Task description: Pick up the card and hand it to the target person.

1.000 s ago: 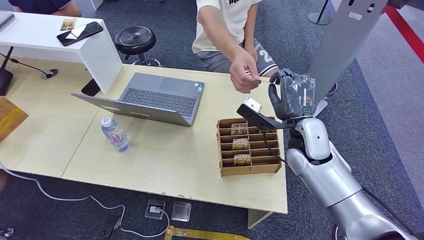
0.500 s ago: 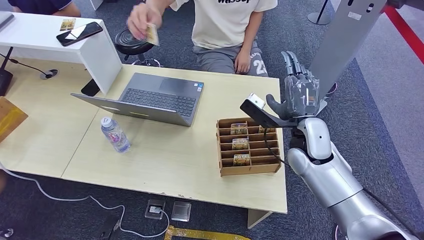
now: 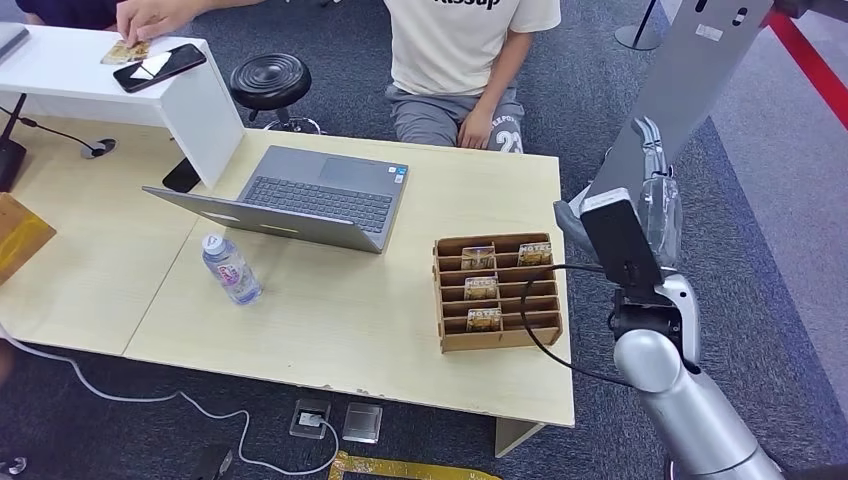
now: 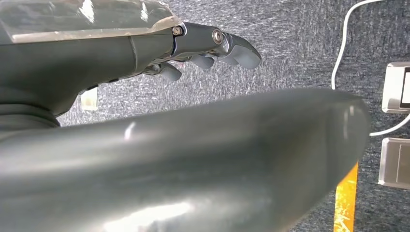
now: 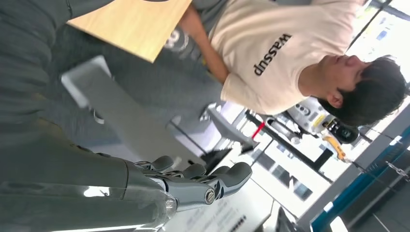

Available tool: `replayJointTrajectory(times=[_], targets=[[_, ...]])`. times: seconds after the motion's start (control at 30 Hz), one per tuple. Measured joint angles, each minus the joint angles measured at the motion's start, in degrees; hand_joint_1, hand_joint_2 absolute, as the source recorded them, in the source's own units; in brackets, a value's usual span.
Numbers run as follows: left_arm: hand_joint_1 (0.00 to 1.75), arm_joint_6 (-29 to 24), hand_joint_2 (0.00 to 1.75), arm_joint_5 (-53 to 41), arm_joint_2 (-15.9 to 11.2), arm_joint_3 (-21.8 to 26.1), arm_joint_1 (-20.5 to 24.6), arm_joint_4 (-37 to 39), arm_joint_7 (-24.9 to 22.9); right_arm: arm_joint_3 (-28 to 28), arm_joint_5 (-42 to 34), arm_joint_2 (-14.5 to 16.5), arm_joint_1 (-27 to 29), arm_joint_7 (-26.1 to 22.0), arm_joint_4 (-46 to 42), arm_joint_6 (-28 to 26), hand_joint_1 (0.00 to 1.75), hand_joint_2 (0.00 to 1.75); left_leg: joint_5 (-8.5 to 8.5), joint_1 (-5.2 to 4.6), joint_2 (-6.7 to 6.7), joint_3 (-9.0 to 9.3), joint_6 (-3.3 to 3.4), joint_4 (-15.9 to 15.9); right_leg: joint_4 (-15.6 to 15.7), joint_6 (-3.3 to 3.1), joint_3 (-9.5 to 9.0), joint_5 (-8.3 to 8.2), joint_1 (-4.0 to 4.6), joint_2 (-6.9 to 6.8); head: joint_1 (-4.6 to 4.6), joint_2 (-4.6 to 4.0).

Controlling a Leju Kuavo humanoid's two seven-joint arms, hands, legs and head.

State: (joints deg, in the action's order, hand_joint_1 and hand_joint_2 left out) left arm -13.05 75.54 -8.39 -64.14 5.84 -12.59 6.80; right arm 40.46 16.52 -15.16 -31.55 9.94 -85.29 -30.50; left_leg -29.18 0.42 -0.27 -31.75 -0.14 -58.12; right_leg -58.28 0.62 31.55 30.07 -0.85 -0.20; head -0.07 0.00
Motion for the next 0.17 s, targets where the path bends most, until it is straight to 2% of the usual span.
replayJointTrajectory(times=[0.17], targets=[[0.0, 0.01, 0.0, 0.25, 0.0, 0.27, -0.19, 0.0, -0.04, -3.09, -11.11, -1.26, 6.1, -3.78, -4.53, 3.65, 0.0, 1.75, 0.0, 0.0, -0.01, -0.01, 0.0, 0.0, -0.01, 0.0, -0.01, 0.0, 0.0, 0.0, 0.01, 0.0]])
